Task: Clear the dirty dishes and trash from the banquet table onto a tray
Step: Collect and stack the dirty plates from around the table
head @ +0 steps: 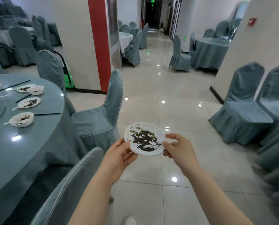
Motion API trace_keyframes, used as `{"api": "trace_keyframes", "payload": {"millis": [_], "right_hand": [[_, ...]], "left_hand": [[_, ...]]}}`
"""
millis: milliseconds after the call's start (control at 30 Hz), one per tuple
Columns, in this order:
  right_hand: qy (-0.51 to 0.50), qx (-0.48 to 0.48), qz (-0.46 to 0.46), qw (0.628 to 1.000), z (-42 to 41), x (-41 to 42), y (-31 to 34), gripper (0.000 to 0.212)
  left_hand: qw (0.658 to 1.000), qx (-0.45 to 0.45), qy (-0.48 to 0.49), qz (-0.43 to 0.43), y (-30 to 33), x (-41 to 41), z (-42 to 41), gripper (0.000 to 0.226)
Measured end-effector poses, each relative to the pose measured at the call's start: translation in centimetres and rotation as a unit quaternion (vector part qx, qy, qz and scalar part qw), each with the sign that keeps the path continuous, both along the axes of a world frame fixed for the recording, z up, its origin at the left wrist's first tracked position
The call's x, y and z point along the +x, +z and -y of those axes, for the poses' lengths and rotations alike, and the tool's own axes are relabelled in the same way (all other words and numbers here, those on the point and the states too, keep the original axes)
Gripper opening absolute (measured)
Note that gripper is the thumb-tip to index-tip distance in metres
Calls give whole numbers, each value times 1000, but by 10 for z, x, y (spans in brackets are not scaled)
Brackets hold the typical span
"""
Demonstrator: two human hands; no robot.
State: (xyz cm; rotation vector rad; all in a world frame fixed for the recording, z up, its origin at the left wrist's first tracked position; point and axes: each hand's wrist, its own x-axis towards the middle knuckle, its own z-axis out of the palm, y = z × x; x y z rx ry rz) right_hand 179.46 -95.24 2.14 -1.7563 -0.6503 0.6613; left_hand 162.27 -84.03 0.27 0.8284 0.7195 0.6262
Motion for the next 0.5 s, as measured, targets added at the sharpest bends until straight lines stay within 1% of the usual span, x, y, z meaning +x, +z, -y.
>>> {"api": "trace_keyframes", "payload": {"millis": [67,133,200,367,500], "right_hand": [[8,-4,4,1000,-18,22,-2,23],[7,-7,-5,1000,-41,50,-3,17],[6,-15,-20,1000,-67,80,-4,14],[42,-37,-80,995,-146,138,-2,12],[72,-31,-122,989,-205,167,10,14]], "left_hand": [[1000,4,9,-7,-7,20,-23,22],[1000,9,15,-9,-12,45,-49,24],[1000,5,29,-5,-15,68,-78,22],[998,2,57,2,-15,119,-159,20],[997,4,83,0,-8,144,-214,19]]}}
